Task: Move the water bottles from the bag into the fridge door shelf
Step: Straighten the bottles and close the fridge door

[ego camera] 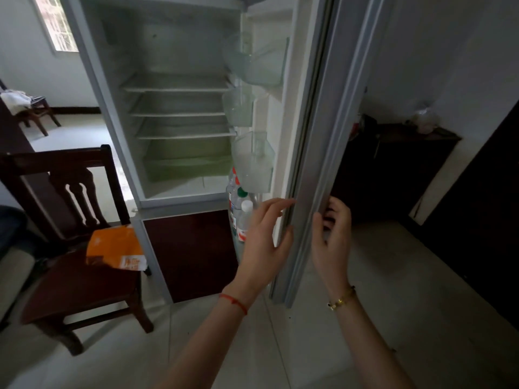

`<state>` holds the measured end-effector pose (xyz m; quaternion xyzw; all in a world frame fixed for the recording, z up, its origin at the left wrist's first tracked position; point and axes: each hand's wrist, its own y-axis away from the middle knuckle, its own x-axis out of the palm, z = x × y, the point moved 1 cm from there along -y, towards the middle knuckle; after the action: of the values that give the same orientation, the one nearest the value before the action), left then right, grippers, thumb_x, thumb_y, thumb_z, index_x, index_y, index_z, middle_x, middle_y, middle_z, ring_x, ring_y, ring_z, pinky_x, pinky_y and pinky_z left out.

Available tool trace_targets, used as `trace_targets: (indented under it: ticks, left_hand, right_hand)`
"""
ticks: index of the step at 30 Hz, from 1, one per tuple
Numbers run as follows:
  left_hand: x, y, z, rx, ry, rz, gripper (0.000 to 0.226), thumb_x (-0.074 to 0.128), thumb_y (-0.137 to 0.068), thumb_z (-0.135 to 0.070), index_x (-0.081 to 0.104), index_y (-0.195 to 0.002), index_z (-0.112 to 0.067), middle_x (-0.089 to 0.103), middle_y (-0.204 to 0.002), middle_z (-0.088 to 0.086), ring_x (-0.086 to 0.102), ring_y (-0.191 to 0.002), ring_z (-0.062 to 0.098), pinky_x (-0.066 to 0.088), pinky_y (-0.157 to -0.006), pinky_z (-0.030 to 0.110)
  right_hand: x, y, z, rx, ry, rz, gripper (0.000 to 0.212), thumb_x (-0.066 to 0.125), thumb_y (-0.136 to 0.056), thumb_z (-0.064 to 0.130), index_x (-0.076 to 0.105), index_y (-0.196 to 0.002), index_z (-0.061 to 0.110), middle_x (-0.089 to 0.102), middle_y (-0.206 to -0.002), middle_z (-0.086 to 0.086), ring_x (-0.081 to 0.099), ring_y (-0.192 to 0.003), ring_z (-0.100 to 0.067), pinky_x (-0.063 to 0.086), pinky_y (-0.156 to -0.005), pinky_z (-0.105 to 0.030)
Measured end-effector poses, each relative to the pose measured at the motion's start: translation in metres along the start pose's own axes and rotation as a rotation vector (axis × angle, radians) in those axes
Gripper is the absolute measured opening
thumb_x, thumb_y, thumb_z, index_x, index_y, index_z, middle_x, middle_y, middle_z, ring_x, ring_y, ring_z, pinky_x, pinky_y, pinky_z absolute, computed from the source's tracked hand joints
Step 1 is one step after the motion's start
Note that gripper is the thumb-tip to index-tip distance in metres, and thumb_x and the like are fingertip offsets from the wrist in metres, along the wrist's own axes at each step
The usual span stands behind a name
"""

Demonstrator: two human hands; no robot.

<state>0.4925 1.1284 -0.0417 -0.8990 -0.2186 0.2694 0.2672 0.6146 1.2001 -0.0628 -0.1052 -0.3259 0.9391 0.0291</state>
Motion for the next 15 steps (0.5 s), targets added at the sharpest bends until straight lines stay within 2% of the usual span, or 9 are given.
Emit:
trace_targets:
  ticks: [4,7,10,12,14,15]
  left_hand:
    - [-0.023,0.009,0.008,-0.035,0.000,-0.023,0.051,0.058,-0.087,-0.006,0.052,-0.136,-0.019,0.050,-0.127,-0.007,0.051,-0.120,0.008,0.046,-0.102,0.031]
    - [-0.043,0.012,0.017,-0.047,-0.015,-0.071,0.052,0.059,-0.087,-0.008,0.050,-0.138,-0.018,0.051,-0.128,-0.006,0.051,-0.119,0.008,0.047,-0.101,0.031]
    - [-0.063,0.015,0.027,-0.066,-0.018,-0.109,0.052,0.061,-0.089,-0.014,0.048,-0.139,-0.018,0.051,-0.128,-0.006,0.052,-0.118,0.008,0.047,-0.100,0.029]
    - [-0.078,0.017,0.036,-0.075,-0.032,-0.132,0.053,0.063,-0.089,-0.017,0.047,-0.140,-0.018,0.051,-0.128,-0.007,0.052,-0.118,0.008,0.048,-0.099,0.028]
    - [-0.092,0.017,0.046,-0.095,-0.048,-0.157,0.055,0.064,-0.089,-0.022,0.046,-0.141,-0.020,0.052,-0.127,-0.009,0.053,-0.115,0.006,0.048,-0.097,0.025]
    - [-0.100,0.018,0.051,-0.108,-0.055,-0.172,0.056,0.064,-0.089,-0.025,0.045,-0.141,-0.021,0.052,-0.126,-0.009,0.053,-0.115,0.005,0.048,-0.096,0.022]
  right_hand:
    - [0.023,0.015,0.020,-0.041,-0.014,0.116,0.033,0.048,-0.099,0.018,0.046,-0.132,0.017,0.054,-0.124,0.003,0.057,-0.111,-0.012,0.049,-0.090,-0.021]
    - [0.041,0.023,0.031,-0.056,-0.021,0.214,0.032,0.046,-0.100,0.018,0.047,-0.132,0.019,0.054,-0.128,0.002,0.055,-0.117,-0.010,0.045,-0.093,-0.011]
    - [0.064,0.028,0.037,-0.079,0.010,0.280,0.037,0.042,-0.100,0.028,0.046,-0.136,0.019,0.051,-0.130,0.003,0.049,-0.121,-0.006,0.042,-0.097,-0.011]
    - [0.082,0.029,0.043,-0.086,0.007,0.317,0.042,0.039,-0.099,0.034,0.043,-0.139,0.024,0.048,-0.133,0.012,0.045,-0.125,-0.003,0.037,-0.101,-0.009]
    - [0.103,0.030,0.050,-0.095,-0.026,0.373,0.042,0.037,-0.099,0.035,0.038,-0.140,0.030,0.042,-0.136,0.025,0.038,-0.130,0.006,0.033,-0.107,-0.011]
    - [0.113,0.030,0.052,-0.112,-0.036,0.394,0.043,0.036,-0.099,0.036,0.037,-0.141,0.031,0.040,-0.139,0.026,0.034,-0.132,0.009,0.031,-0.110,-0.013]
